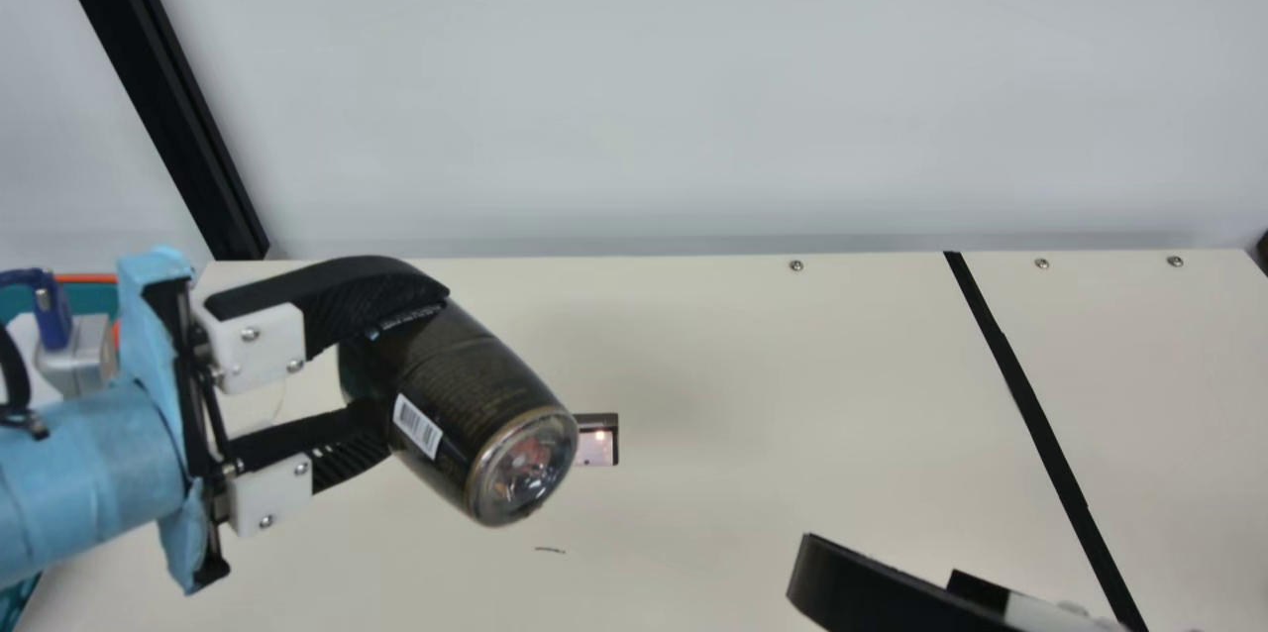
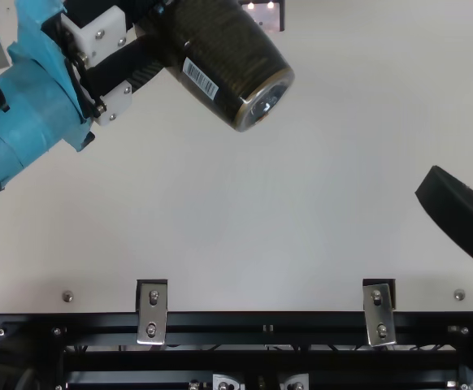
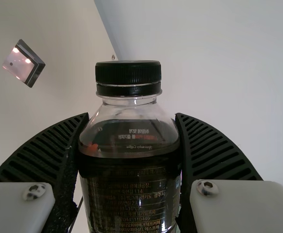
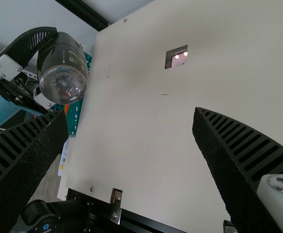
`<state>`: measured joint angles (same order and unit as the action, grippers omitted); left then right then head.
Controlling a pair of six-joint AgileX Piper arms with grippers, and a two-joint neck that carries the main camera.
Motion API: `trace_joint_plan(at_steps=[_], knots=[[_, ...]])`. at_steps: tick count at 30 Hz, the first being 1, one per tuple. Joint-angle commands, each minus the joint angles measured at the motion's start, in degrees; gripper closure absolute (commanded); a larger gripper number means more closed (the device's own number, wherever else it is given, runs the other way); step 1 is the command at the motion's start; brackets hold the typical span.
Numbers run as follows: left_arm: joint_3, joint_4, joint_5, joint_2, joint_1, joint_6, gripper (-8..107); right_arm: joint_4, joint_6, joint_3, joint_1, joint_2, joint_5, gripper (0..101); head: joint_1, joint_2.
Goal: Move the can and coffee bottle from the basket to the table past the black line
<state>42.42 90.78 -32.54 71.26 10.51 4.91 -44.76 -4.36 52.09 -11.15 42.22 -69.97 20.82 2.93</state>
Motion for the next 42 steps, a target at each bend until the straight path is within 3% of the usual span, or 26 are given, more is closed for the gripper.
trace_joint_plan(at_steps=[1,12,25,33,42], knots=[[0.0,0.0,0.0,0.0,0.0,0.0,89,0.0,0.0,0.0,0.0,0.0,0.0,0,-1.4,-1.1],[0.0,0.0,0.0,0.0,0.0,0.0,89,0.0,0.0,0.0,0.0,0.0,0.0,0,-9.4,-8.4],[0.0,0.0,0.0,0.0,0.0,0.0,89,-0.1,0.1,0.1,0.1,0.2,0.1,0,-9.4,-8.4],[0.0,0.0,0.0,0.0,0.0,0.0,89,-0.9,-0.3,3.9,2.7,4.8,0.5,0,-9.4,-8.4],[0.0,0.0,0.0,0.0,0.0,0.0,89,-11.5,1.7,6.6,10.1,12.5,3.4,0,-9.4,-8.4]])
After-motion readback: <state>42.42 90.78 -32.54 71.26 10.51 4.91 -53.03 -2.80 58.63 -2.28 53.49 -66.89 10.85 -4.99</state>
